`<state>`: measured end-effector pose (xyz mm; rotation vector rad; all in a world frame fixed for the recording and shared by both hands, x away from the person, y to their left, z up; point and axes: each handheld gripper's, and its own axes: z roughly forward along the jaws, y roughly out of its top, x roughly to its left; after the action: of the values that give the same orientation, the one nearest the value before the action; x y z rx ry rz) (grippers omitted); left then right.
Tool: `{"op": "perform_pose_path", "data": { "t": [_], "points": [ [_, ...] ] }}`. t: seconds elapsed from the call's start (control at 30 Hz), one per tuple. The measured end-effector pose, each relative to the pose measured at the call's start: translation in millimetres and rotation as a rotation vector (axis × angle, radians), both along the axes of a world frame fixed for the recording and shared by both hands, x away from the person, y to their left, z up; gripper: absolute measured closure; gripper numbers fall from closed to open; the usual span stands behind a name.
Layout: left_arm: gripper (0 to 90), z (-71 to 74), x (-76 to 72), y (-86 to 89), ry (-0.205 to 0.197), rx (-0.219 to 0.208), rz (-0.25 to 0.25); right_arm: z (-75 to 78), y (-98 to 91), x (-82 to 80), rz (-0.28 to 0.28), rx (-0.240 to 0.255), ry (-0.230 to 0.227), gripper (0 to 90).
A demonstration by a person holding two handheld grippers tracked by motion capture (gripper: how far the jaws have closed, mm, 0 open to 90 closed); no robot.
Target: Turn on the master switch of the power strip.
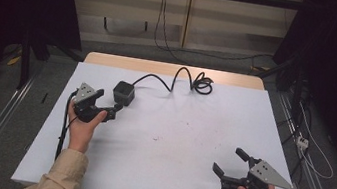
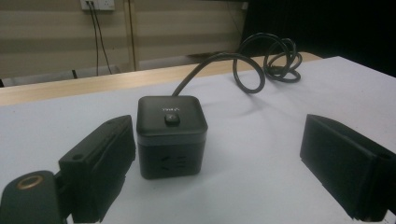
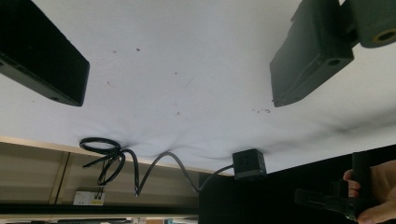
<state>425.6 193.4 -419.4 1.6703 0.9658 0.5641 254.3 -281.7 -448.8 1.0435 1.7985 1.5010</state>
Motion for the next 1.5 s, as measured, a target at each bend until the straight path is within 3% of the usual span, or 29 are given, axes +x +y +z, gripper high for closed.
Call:
{"op": "perform_pose_path", "data": {
  "t": [0.37,0.4,0.77,1.13,1.37,1.5],
  "points": [
    [10.8,-1.5,6.4,-0.5,0.005,-0.006,0.012,0.3,0.3,0.0,-0.001,0.005,0.001,4.3],
    [10.8,-1.9,6.7,-1.4,0.005,-0.022,0.016,0.4,0.3,-0.1,0.0,0.005,0.0,4.3],
    [12.0,2.4,11.7,-3.7,0.01,0.006,0.004,0.7,-0.1,0.3,0.002,0.007,0.001,4.3],
    [16.0,3.6,16.4,-3.5,0.013,0.006,0.02,0.8,-0.2,0.7,0.004,0.005,0.0,4.4],
    [22.4,4.1,18.4,-3.5,0.008,0.01,0.03,0.8,-0.2,1.0,0.005,0.004,0.001,4.5],
    [25.0,6.8,20.1,-6.0,0.005,0.035,0.015,0.7,0.0,1.1,0.005,0.006,0.002,4.6]
  ]
}}
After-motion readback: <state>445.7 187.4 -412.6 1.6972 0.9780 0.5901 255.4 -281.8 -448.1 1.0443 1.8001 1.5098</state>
